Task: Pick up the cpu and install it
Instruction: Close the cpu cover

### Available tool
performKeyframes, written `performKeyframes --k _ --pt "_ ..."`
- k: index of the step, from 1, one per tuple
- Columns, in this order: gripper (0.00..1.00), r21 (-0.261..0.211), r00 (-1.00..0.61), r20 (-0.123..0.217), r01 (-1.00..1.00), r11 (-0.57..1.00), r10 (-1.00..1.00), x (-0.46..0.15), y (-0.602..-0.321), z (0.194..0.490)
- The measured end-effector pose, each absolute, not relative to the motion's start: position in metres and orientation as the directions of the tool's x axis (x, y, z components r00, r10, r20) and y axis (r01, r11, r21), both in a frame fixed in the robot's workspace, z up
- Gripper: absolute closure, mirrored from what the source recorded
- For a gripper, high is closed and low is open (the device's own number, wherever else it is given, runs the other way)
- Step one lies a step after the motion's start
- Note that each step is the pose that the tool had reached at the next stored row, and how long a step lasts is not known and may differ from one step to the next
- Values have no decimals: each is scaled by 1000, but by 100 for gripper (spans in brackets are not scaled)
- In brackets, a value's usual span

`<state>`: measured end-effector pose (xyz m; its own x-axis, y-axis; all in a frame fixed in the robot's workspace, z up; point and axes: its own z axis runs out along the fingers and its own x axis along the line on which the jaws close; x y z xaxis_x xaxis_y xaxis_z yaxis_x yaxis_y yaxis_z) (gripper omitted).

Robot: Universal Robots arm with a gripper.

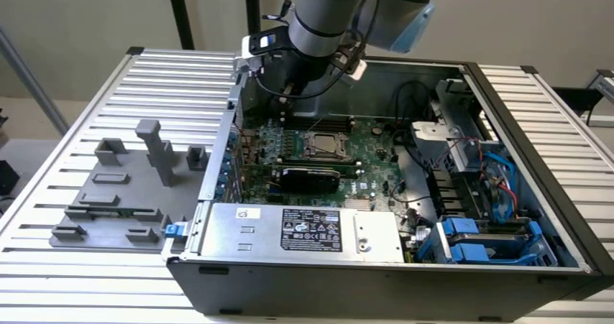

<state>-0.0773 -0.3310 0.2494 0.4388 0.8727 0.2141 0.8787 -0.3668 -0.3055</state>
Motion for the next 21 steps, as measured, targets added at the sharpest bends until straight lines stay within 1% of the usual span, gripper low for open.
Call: performKeyframes --k 3,5,13,16,21 --pt "89 -300 438 213 880 -368 873 -71 -331 247" --pt "89 -292 437 204 881 -372 876 -68 -331 246" --pt "89 -250 445 132 879 -405 886 -64 -331 243" --pt "89 -243 464 132 872 -425 876 -64 -331 241" --pt "89 -224 494 143 860 -458 858 -64 -331 239"
